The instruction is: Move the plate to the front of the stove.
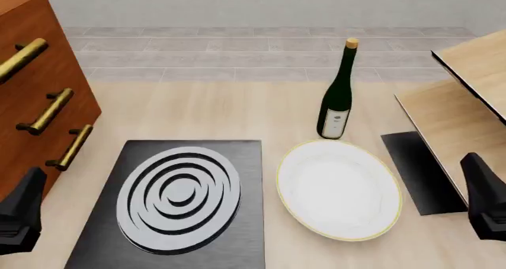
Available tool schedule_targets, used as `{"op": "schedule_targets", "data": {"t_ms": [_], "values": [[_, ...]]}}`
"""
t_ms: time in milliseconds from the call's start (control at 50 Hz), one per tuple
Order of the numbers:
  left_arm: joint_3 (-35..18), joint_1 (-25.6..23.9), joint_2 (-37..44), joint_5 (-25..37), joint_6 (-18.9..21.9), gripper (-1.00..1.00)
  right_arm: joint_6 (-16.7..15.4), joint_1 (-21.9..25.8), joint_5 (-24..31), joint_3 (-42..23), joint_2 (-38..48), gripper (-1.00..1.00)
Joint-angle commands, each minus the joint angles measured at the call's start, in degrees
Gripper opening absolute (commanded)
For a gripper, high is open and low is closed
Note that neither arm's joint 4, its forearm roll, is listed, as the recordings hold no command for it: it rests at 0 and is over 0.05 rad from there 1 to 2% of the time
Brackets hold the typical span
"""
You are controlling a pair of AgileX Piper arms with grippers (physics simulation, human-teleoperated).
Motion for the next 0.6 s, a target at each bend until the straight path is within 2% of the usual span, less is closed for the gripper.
{"op": "schedule_targets", "data": {"t_ms": [20, 60, 120, 140, 240, 260, 300, 400, 420, 460, 480, 520, 600], "values": [[0.0, 0.0, 0.0, 0.0, 0.0, 1.0, -0.4, 4.1, -1.7, -7.5, 9.4, 1.0], [0.0, 0.0, 0.0, 0.0, 0.0, 1.0, 1.2, 3.8, -1.6, -9.8, 12.3, 1.0], [0.0, 0.0, 0.0, 0.0, 0.0, 1.0, 0.9, 4.0, -0.5, -12.1, 15.6, 1.0], [0.0, 0.0, 0.0, 0.0, 0.0, 1.0, 2.1, 4.3, -0.1, -12.7, 16.4, 1.0], [0.0, 0.0, 0.0, 0.0, 0.0, 1.0, 3.6, 2.0, 3.8, -17.2, 22.3, 1.0], [0.0, 0.0, 0.0, 0.0, 0.0, 1.0, 5.8, 1.1, 5.3, -18.5, 23.1, 1.0], [0.0, 0.0, 0.0, 0.0, 0.0, 1.0, 7.7, -0.7, 7.3, -20.5, 24.9, 1.0], [0.0, 0.0, 0.0, 0.0, 0.0, 1.0, 9.4, -2.7, 12.9, -25.3, 29.4, 1.0], [0.0, 0.0, 0.0, 0.0, 0.0, 1.0, 10.5, -3.0, 14.4, -26.4, 31.3, 1.0], [0.0, 0.0, 0.0, 0.0, 0.0, 1.0, 12.6, -2.4, 15.5, -27.4, 32.1, 1.0], [0.0, 0.0, 0.0, 0.0, 0.0, 1.0, 12.7, -2.4, 16.9, -28.3, 35.4, 1.0], [0.0, 0.0, 0.0, 0.0, 0.0, 1.0, 16.0, -2.2, 17.6, -29.6, 35.3, 1.0], [0.0, 0.0, 0.0, 0.0, 0.0, 1.0, 19.2, -0.8, 19.0, -30.8, 40.6, 1.0]]}}
